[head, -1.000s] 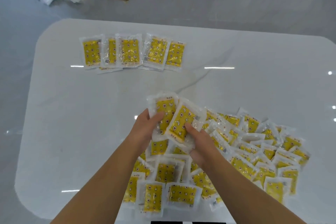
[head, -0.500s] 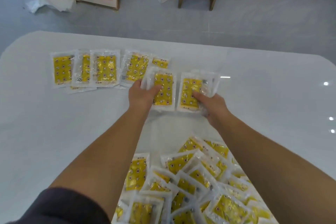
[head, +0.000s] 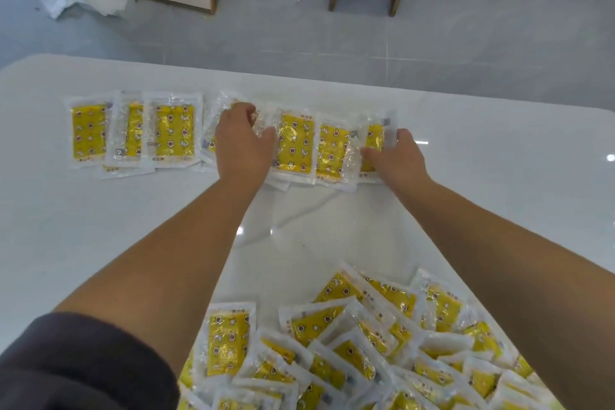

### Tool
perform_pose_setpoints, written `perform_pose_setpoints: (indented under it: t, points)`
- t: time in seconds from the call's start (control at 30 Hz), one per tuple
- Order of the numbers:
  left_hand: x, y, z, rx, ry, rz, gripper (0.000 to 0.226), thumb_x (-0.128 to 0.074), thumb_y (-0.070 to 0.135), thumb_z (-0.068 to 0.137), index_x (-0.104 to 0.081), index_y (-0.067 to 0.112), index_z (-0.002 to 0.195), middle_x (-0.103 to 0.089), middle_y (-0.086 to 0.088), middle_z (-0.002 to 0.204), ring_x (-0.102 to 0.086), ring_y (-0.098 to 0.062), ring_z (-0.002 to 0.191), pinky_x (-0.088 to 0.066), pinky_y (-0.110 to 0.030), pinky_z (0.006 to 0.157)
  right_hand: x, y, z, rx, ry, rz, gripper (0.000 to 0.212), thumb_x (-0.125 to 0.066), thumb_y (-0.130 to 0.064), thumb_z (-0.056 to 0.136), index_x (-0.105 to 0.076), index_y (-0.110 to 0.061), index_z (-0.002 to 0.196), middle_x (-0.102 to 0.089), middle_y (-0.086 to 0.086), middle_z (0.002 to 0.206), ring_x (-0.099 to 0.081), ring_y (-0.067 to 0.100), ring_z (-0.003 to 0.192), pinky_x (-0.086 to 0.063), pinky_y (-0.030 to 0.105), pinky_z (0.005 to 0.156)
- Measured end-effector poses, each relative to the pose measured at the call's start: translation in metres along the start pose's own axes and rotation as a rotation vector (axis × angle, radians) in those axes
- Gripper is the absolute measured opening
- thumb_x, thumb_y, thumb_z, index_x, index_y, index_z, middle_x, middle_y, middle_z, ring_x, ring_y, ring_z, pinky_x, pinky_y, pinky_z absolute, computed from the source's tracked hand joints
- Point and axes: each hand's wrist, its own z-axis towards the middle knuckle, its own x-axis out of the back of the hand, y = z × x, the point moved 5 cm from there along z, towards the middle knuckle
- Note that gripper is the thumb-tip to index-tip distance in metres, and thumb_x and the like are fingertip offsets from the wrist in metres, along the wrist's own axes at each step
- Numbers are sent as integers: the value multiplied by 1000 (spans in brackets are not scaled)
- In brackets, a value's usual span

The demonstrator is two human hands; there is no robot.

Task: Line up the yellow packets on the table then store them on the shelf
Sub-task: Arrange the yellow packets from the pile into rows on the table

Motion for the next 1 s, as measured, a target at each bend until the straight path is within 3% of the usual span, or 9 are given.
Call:
perform_pose_setpoints:
  t: [0.1, 0.2, 0.27, 0.47, 0.6, 0.67, 0.83, 1.0]
  points:
    - [-11, 5, -25, -470, -185, 500, 71, -62, 39, 88, -28, 22, 148, -19, -8, 158, -17, -31, 145, -24, -50, 115, 4, -9, -22, 295, 132, -546, 81, -65, -36, 86, -18, -24, 151, -26, 11, 154, -29, 33, 139, -35, 47, 106]
    - [-35, -10, -55, -724, -444, 755, 75, -50, 47, 94, -6, 32, 153, 15, -6, 160, 13, -31, 147, -6, -50, 119, -23, 0, -39, 609, -119, -868, 79, -56, -44, 92, -7, -34, 153, 5, 6, 163, 2, 37, 148, -20, 52, 117]
    - [-45, -11, -57, -698, -468, 797, 68, -43, 41, 99, -4, 34, 153, 20, -5, 159, 16, -32, 146, -5, -49, 119, -34, 12, -40, 633, -248, -934, 72, -47, -48, 96, -5, -38, 153, 12, 3, 162, 11, 38, 147, -15, 53, 118]
    - [-37, 3, -82, -507, -397, 620, 67, -45, 33, 98, -9, 26, 154, 12, -6, 161, 8, -29, 148, -9, -50, 119, -27, 21, -71, 582, -184, -828, 69, -46, -40, 97, -7, -33, 154, 10, 3, 162, 10, 32, 149, -10, 54, 117]
    - [14, -43, -161, -412, -286, 412, 54, -65, 18, 86, -48, 10, 136, -34, -15, 151, -35, -35, 137, -36, -49, 105, -37, 52, -154, 584, -352, -794, 62, -41, -29, 99, -12, -27, 154, 8, 3, 162, 9, 26, 149, -6, 49, 120]
    - [37, -85, -201, -306, -316, 420, 49, -70, 14, 81, -56, 9, 127, -47, -14, 140, -47, -34, 127, -41, -49, 98, -46, 68, -199, 619, -423, -783, 58, -40, -26, 99, -18, -26, 152, 2, 3, 163, 7, 25, 150, -4, 47, 120]
    - [86, -183, -275, -31, -418, 505, 53, -74, 18, 77, -57, 12, 128, -51, -9, 136, -49, -31, 124, -44, -49, 94, -83, 95, -285, 632, -525, -697, 56, -45, -20, 95, -29, -24, 149, -13, 4, 161, -4, 25, 150, -9, 48, 120]
    - [109, -233, -299, 74, -462, 517, 61, -77, 26, 74, -53, 19, 130, -47, -4, 137, -47, -27, 124, -44, -43, 93, -118, 104, -327, 555, -547, -708, 52, -39, -23, 98, -27, -25, 148, -15, 1, 159, -8, 21, 148, -13, 44, 120]
